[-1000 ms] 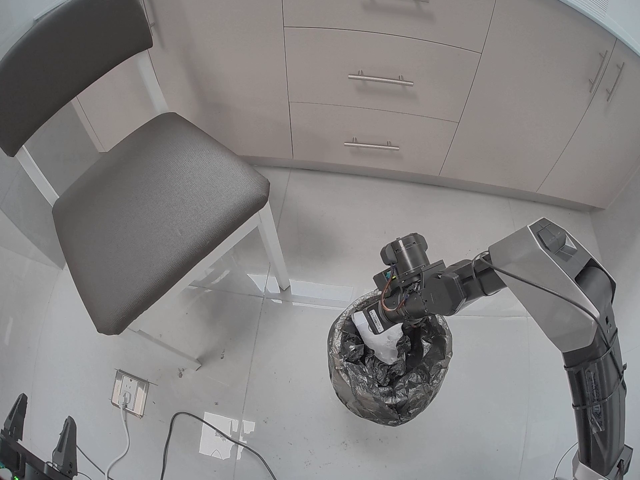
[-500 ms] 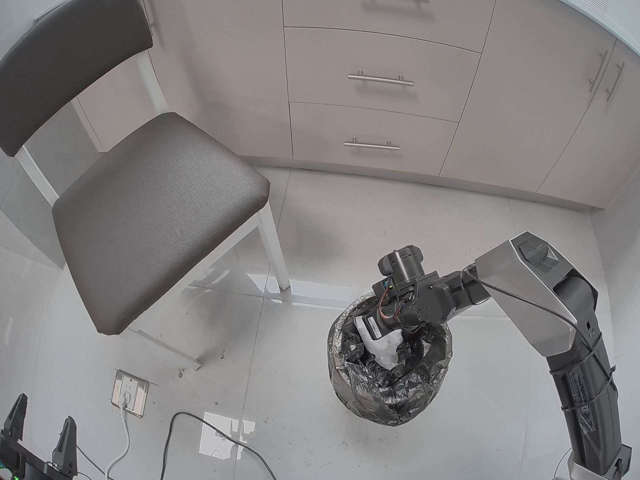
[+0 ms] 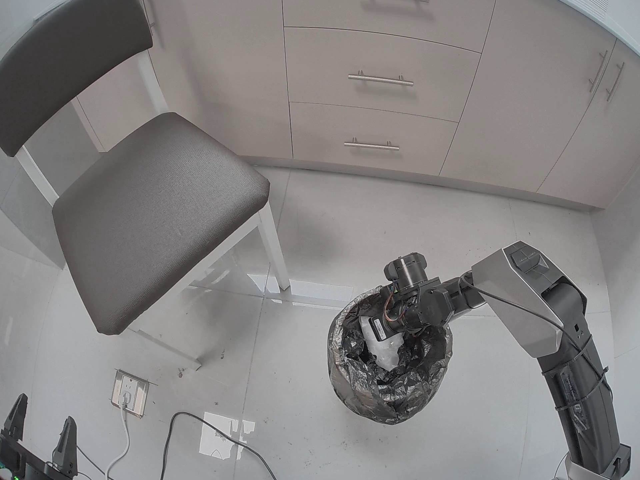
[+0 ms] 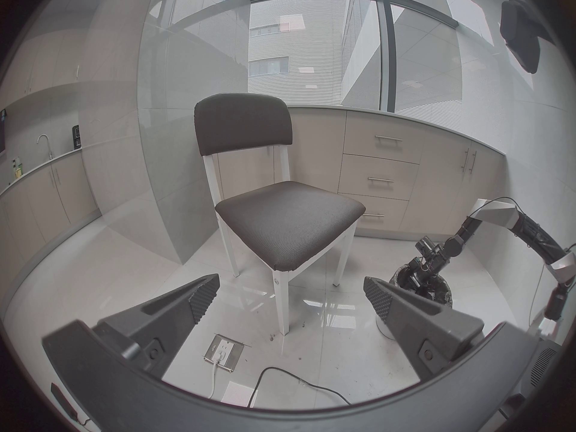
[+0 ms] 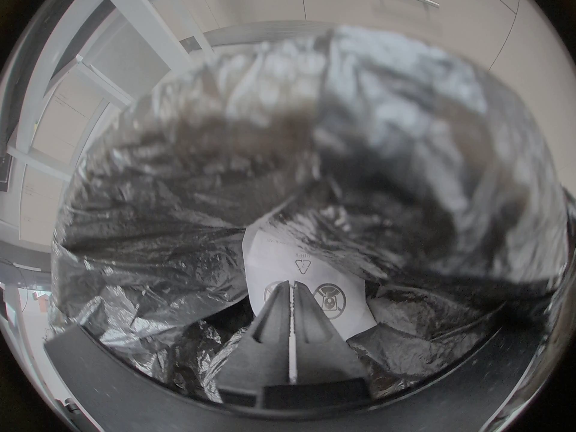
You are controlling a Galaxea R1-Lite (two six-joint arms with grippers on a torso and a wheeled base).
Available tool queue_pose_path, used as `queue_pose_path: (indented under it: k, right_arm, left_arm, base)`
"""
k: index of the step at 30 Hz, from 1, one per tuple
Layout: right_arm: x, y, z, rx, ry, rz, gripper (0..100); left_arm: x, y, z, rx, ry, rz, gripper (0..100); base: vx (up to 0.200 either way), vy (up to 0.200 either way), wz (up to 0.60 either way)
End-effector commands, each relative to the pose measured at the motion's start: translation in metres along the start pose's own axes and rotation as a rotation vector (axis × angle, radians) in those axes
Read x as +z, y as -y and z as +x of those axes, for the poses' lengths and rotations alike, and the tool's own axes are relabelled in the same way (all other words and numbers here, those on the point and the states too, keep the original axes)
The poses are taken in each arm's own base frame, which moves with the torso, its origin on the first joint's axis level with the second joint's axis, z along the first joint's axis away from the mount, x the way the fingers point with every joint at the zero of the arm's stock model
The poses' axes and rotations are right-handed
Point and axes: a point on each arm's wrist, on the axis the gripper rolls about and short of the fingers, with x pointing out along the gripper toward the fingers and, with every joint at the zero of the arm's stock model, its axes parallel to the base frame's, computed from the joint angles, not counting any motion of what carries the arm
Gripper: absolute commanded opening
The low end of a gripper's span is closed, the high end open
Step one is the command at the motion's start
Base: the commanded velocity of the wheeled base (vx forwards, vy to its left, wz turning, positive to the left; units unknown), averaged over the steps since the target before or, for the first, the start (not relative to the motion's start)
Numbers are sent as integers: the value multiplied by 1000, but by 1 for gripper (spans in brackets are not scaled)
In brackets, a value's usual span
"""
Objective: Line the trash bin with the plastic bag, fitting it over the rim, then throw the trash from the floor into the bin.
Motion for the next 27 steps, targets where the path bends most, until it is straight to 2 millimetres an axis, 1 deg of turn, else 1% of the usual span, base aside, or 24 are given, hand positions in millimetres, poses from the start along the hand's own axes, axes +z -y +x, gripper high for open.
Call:
queue_pose_path:
  k: [1, 2, 4, 5, 8, 10, 13, 16, 18, 20, 24, 25, 27]
  right_arm:
    - [-2, 1, 2, -1, -8, 1, 0]
    - [-2, 1, 2, -1, -8, 1, 0]
    - [4, 0, -6, 2, 10, -1, 0]
    - [9, -1, -14, 5, 18, -1, 0]
    - [13, -7, -31, 14, 22, -12, 0]
    - [12, -16, -38, 32, 17, -26, 0]
    - [2, -27, -42, 52, -15, -40, 0]
    - [-6, -31, -39, 55, -23, -31, 0]
    - [-11, -36, -34, 60, -9, 22, 0]
    - [-13, -35, -32, 59, -10, 39, 0]
    - [-21, -33, -19, 61, -17, 91, 0]
    - [-21, -33, -19, 61, -16, 92, 0]
    - [-23, -32, -13, 59, 24, 100, 0]
  left_arm:
    - [-4, 0, 0, 0, 2, -1, 100]
    - [-4, 0, 0, 0, 2, -1, 100]
    - [-4, 0, 0, 0, 2, -1, 100]
    - [-4, 0, 0, 0, 2, -1, 100]
    - [-4, 0, 0, 0, 2, -1, 100]
    - [-4, 0, 0, 0, 2, -1, 100]
    - [-4, 0, 0, 0, 2, -1, 100]
    - [-4, 0, 0, 0, 2, -1, 100]
    - [-4, 0, 0, 0, 2, -1, 100]
    - [-4, 0, 0, 0, 2, -1, 100]
    - [-4, 0, 0, 0, 2, -1, 100]
    - [-4, 0, 0, 0, 2, -1, 100]
    - [-4, 0, 0, 0, 2, -1, 100]
  base:
    - [0, 0, 0]
    - [0, 0, 0]
    - [0, 0, 0]
    - [0, 0, 0]
    - [0, 0, 0]
    - [0, 0, 0]
    - [0, 0, 0]
    - [0, 0, 0]
    - [0, 0, 0]
    - [0, 0, 0]
    - [0, 0, 0]
    - [0, 0, 0]
    - [0, 0, 0]
